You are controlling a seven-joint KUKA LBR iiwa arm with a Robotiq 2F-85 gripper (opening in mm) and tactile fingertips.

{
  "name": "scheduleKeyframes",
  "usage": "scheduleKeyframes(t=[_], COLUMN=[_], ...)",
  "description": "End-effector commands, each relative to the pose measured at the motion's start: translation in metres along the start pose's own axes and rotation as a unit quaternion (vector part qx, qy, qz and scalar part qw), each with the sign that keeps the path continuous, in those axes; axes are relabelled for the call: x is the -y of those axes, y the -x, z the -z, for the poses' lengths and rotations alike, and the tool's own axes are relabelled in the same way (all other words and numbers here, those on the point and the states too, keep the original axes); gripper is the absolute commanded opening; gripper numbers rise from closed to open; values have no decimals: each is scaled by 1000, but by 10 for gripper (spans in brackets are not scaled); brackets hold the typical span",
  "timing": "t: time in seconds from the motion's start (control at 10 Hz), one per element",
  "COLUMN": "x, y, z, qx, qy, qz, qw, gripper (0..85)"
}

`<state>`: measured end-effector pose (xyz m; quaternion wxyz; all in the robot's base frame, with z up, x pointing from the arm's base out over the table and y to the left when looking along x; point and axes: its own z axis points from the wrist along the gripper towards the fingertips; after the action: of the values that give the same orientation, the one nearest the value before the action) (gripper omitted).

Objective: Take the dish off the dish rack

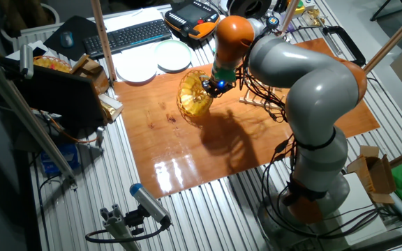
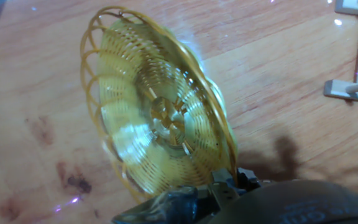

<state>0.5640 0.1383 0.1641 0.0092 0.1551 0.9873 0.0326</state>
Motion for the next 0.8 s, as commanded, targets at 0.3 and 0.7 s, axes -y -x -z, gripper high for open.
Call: scheduleKeyframes(t=[0.3, 0.7], x=[-4, -4], y=[7, 13], z=[-24, -35], qx=[-12, -43], qy=[27, 45], qz=[-1, -34], qw=[1000, 997], gripper=[7, 7])
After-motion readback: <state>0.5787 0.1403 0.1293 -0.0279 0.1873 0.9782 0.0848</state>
